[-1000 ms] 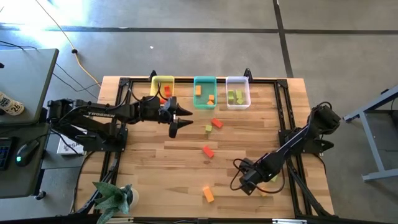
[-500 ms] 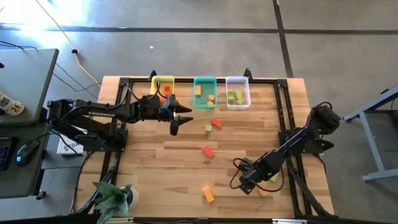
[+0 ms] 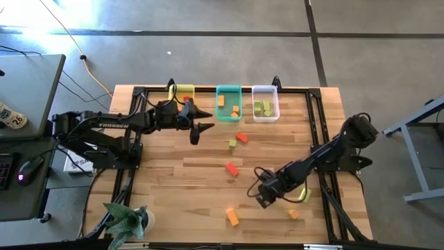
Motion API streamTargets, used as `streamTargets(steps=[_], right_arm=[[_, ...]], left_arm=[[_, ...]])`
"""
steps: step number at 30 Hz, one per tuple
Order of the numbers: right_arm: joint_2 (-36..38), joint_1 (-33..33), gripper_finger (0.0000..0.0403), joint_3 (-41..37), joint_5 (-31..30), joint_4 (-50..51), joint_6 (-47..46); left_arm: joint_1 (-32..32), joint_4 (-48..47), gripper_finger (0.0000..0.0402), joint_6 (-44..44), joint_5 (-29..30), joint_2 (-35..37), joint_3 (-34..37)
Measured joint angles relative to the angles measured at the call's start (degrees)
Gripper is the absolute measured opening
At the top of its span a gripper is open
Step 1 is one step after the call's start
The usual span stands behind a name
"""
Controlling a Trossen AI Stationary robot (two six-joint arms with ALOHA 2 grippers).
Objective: Sort & place blocks by color
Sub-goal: Put the yellow block into the green bin
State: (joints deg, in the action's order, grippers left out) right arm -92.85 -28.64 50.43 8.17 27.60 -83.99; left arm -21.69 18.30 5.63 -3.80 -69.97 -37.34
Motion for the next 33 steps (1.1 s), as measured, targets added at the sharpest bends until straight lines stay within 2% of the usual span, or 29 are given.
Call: streamTargets(steps=[9, 21, 26, 33], right_arm=[[3.3, 11.8, 0.0099, 0.0, -4.3, -5.7, 6.0], [3.3, 30.0, 0.0099, 0.1, -6.5, -23.4, 19.8], [3.3, 36.5, 0.0099, 0.2, -6.6, -30.3, 24.7], [3.3, 44.6, 0.0099, 0.2, -4.9, -34.5, 32.7]], left_arm=[[-2.3, 0.0, 0.0202, -0.3, 0.0, 0.0, 0.0], [-4.2, -0.5, 0.0202, -3.0, -0.7, 0.0, 0.0], [-4.2, -0.5, 0.0202, -6.3, -0.7, 0.0, 0.0], [-4.2, -0.5, 0.0202, -5.9, -0.6, 0.0, 0.0]])
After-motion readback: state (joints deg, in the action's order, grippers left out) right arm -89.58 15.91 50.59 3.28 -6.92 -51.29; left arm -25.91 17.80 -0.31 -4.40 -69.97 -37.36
